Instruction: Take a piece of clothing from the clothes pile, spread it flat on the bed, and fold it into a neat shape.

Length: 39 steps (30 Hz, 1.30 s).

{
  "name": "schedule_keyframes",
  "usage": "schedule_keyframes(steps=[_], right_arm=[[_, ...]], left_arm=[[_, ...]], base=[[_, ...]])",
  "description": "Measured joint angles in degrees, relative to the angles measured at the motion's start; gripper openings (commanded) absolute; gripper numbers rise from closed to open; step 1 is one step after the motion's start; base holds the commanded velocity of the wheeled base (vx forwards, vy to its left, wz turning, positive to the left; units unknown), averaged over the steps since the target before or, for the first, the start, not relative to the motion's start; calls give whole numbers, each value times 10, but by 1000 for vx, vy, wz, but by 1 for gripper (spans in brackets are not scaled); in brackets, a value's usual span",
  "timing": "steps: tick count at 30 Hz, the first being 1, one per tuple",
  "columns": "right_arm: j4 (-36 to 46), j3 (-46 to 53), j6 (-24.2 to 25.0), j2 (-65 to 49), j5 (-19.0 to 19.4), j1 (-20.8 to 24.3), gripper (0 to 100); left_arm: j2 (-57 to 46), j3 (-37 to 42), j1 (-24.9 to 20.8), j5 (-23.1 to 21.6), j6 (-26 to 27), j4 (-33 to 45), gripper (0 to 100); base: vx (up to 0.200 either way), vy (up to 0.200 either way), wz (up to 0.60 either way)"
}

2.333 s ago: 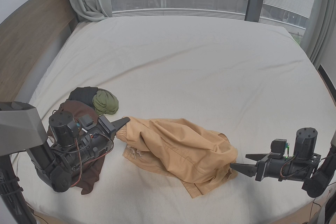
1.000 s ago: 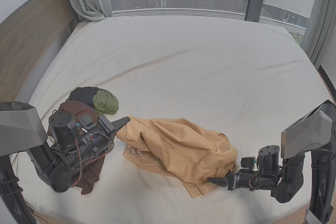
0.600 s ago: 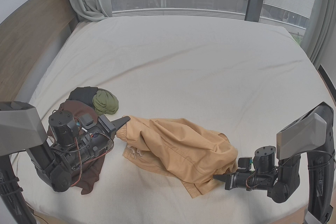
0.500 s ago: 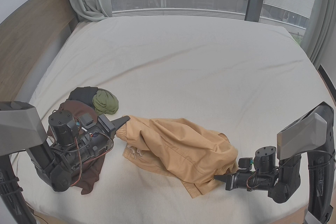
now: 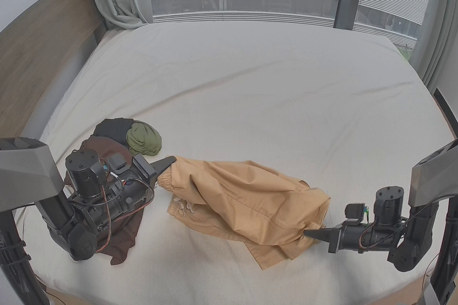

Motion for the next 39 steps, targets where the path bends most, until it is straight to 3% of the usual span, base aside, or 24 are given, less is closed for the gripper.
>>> schedule_keyframes(steps=[9, 22, 31, 39], right_arm=[[1, 6, -1, -59, 89, -65, 0], [0, -11, 16, -95, 157, -172, 0], [1, -5, 17, -66, 172, -167, 0], [0, 5, -26, 2, 175, -129, 0]], left_arm=[[0, -3, 5, 0, 0, 0, 0], [2, -4, 12, 0, 0, 0, 0], [5, -5, 15, 0, 0, 0, 0], [6, -7, 16, 0, 0, 0, 0]], base=[[0, 0, 0], [0, 0, 0], [0, 0, 0], [0, 0, 0]])
